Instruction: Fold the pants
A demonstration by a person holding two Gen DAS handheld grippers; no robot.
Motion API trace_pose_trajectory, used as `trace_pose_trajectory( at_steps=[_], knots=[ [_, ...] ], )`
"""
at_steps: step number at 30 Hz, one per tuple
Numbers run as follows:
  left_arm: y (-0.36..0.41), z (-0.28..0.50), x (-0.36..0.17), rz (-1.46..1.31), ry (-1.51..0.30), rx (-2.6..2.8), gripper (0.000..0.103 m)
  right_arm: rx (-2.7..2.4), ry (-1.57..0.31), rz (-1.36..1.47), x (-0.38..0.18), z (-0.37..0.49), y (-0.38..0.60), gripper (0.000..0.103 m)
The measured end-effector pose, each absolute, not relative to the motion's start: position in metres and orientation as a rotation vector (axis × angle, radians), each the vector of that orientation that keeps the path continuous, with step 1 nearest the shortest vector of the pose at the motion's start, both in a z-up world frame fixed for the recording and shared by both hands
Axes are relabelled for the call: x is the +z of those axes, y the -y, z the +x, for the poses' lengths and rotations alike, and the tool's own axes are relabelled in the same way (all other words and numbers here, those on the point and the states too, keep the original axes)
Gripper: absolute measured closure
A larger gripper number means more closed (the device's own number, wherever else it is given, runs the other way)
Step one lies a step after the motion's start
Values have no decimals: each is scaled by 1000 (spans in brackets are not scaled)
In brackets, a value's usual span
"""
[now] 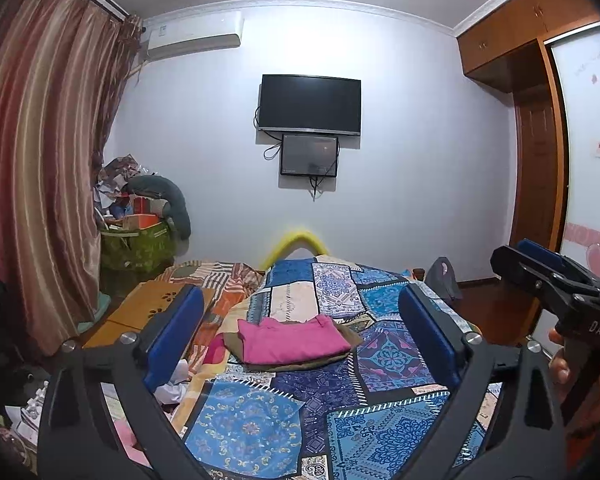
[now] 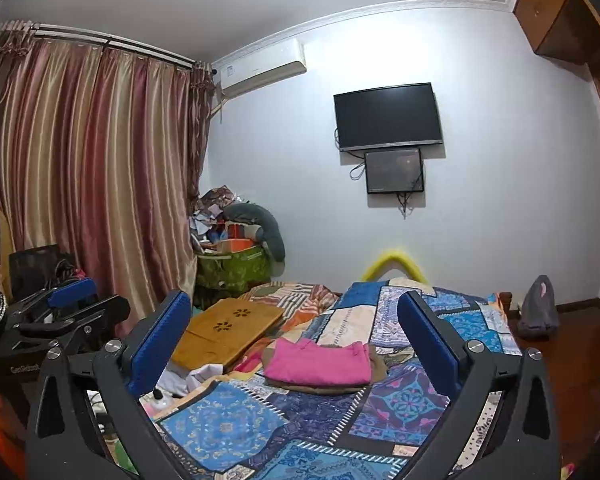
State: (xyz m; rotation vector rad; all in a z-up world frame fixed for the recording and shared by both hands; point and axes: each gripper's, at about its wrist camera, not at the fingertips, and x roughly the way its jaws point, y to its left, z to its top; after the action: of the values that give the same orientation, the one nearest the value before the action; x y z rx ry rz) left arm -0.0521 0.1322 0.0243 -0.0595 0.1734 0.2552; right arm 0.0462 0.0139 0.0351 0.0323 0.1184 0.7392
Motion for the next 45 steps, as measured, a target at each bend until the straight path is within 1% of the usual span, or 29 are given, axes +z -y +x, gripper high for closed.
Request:
trace_pose_trajectory(
  at_steps=[1, 6, 45],
  knots=[
    [-132, -52, 24, -58, -170, 257, 1, 735, -117, 31, 33, 44, -13, 0],
    [-132, -51, 22, -55, -175, 261, 0, 725, -128, 18, 29, 46, -14, 0],
    [-137, -33, 14, -46, -212, 245, 0, 720, -141, -28, 29, 36, -12, 0]
  ],
)
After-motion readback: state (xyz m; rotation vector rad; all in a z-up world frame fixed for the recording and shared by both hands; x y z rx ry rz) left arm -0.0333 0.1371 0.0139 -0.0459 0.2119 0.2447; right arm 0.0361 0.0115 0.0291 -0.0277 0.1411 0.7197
